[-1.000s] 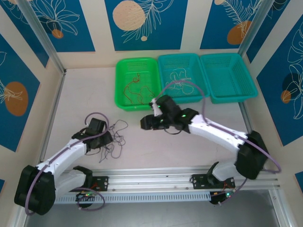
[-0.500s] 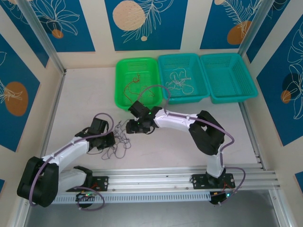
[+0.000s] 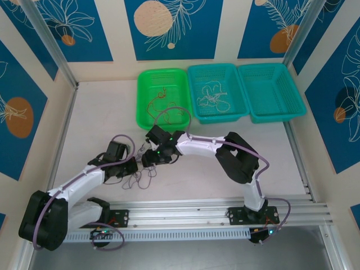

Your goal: Untangle the cables

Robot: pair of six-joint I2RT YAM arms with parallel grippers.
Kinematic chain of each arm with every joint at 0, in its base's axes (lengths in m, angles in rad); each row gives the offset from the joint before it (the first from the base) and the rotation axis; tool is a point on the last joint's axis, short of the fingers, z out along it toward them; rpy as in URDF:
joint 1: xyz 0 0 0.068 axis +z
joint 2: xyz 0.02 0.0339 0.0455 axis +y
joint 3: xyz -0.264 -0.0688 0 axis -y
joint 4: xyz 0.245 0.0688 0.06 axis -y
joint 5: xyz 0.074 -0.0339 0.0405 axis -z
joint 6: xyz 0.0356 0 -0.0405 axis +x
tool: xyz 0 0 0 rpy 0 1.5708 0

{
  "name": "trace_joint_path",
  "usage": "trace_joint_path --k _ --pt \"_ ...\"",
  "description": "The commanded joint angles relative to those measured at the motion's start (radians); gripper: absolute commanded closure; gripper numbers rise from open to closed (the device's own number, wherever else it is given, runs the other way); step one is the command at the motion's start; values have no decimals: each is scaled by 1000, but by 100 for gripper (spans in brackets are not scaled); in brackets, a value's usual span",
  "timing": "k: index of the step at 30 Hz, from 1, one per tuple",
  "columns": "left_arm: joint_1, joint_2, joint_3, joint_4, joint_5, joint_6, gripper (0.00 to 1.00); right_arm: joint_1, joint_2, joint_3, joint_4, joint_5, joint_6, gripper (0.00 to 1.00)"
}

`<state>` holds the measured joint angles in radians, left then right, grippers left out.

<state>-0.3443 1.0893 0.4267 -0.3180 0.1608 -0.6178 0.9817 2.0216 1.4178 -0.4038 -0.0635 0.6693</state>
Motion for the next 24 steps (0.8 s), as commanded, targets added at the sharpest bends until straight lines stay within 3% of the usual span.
trace_joint_path --k 1,4,7,10,15,24 --pt "8 -6 -13 19 14 16 100 7 38 4 10 -82 -66 44" --pt "8 -11 -19 22 13 16 100 9 43 -11 27 -82 -112 45" --pt "8 -18 -25 20 7 16 100 9 51 -4 10 -80 -138 55" --pt "8 -21 -23 2 -19 2 100 8 41 -10 -1 -64 -139 73" --pt "9 -25 3 -105 -165 -77 100 8 -19 -57 -4 -16 -134 100" --pt "11 -56 13 -187 -309 -125 100 -78 -206 -236 -19 32 -86 100"
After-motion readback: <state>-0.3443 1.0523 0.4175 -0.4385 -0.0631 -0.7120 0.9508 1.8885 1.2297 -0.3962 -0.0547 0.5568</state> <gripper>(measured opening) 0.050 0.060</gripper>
